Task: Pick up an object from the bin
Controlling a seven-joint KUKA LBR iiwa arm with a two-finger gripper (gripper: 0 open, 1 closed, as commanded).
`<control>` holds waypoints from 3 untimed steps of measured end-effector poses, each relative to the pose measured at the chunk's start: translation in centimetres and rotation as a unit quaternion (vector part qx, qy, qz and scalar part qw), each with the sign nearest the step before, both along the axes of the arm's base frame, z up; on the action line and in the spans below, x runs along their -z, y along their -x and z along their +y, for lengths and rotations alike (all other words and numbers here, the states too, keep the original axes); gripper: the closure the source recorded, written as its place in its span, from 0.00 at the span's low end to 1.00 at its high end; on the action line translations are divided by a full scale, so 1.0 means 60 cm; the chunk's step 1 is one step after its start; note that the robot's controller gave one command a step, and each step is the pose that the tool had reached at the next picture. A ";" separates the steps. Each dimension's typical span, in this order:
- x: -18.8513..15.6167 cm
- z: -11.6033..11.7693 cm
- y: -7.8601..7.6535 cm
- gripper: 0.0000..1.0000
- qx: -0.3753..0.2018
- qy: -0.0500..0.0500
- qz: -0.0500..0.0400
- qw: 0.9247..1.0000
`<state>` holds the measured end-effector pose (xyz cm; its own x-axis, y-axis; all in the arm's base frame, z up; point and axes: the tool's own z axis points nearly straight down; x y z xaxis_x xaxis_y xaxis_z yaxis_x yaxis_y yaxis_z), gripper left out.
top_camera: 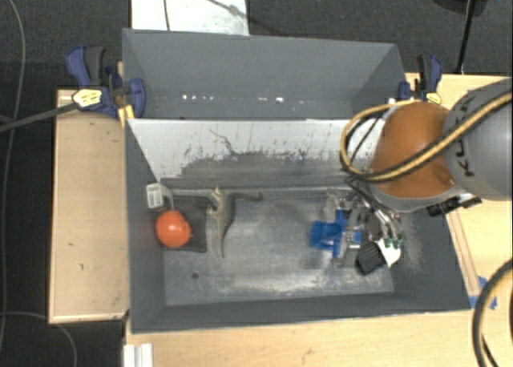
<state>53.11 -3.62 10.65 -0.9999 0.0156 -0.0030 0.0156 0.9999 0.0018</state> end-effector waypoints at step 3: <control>0.058 -0.063 -0.005 1.00 0.034 -0.001 -0.005 0.999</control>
Offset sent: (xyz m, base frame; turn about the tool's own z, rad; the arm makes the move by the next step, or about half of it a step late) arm 0.0134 -0.0142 -0.0365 0.0336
